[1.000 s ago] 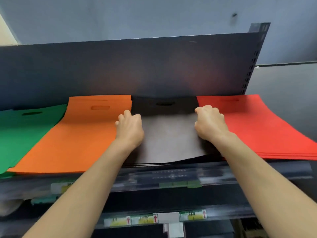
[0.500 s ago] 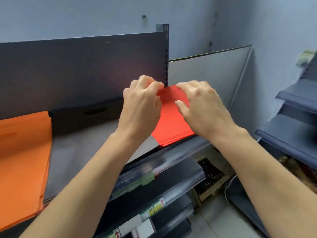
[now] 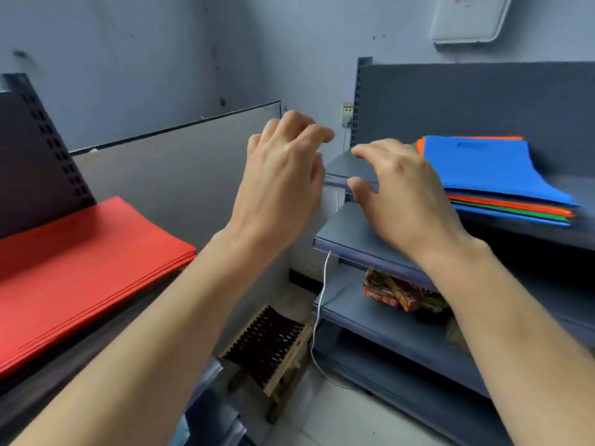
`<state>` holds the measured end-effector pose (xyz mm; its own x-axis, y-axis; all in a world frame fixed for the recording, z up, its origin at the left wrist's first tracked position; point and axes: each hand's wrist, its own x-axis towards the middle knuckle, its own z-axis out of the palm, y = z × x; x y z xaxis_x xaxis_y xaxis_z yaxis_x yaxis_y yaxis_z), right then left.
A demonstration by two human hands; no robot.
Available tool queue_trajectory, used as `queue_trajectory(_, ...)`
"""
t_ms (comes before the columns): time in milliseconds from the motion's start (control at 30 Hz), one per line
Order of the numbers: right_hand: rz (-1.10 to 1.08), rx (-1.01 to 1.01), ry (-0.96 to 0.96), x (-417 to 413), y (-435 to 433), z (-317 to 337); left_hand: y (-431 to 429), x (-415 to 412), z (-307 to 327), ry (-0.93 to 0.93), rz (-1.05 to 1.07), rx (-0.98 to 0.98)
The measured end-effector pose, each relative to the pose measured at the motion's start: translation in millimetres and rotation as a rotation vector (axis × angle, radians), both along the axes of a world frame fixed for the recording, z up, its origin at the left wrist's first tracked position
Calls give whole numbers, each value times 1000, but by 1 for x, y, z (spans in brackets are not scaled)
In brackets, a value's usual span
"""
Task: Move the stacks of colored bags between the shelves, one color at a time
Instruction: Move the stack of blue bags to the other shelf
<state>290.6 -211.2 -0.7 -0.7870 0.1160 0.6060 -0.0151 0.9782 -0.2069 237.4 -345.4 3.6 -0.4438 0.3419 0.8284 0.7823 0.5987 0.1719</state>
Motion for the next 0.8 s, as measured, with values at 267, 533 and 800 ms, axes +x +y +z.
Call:
queue_trajectory(267, -291, -70, -75, 36, 174, -9, 182, -3, -12, -95, -224, -28)
queue_trajectory(533, -456, -192, -81, 37, 264, -25, 276, -38, -26, -259, -263, -90)
queue_trajectory(800, -580, -214, -142, -11, 315, -28, 335, -108, -47, -463, -254, -236)
